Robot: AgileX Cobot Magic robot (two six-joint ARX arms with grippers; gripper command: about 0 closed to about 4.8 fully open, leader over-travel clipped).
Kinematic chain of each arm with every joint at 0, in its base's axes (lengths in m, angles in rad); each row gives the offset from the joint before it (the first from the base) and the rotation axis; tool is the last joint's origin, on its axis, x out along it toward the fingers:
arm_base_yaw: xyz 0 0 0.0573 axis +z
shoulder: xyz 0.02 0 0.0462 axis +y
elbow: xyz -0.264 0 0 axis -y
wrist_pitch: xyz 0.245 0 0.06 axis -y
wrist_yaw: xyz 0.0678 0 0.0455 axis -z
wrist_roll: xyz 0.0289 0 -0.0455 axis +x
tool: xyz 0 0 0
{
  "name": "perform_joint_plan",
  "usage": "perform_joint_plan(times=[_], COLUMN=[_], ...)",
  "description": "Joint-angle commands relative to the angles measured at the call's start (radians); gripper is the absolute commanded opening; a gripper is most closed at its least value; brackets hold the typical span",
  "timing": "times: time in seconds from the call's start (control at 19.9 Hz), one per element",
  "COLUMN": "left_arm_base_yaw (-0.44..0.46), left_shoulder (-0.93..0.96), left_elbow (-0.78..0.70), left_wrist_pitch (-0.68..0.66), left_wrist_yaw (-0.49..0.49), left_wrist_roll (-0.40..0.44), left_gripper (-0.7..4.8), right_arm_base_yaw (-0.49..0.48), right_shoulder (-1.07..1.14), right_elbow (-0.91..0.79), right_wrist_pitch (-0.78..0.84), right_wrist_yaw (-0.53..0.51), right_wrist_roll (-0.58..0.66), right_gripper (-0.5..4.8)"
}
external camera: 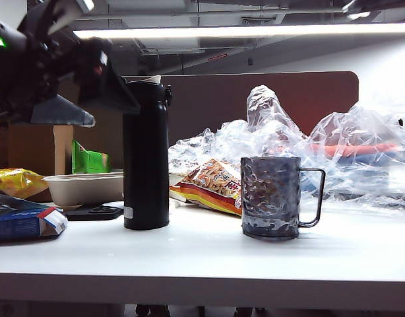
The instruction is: Pick up the black thermos, pour some water into the cup, then place the black thermos back on the table.
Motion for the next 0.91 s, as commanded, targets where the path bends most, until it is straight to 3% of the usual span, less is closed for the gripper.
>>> perform_joint_plan(times=[0.05, 0.6, 0.91], left_arm_base_yaw=[-0.001, -0.001, -0.001], left_shoulder=[0.096, 0.472, 0.496], left_elbow=[0.003, 0.012, 0.042], left_wrist_pitch=[0.139, 0.568, 0.577], left_wrist_yaw=[-0.011, -0.071, -0.072], left_wrist_roll=[0.002, 0.002, 0.003], left_gripper=[4.79, 4.79, 4.79], right_arm_base_yaw=[0.033, 0.053, 0.053], right_shoulder=[0.066, 0.126, 0.127], right_elbow=[0.003, 0.003, 0.002], right_wrist_pitch=[0.05, 0.103, 0.098], right_wrist_yaw=[0.017, 0.018, 0.019], right_wrist_roll=[-0.003, -0.01, -0.01], right_gripper=[4.79, 4.79, 4.79])
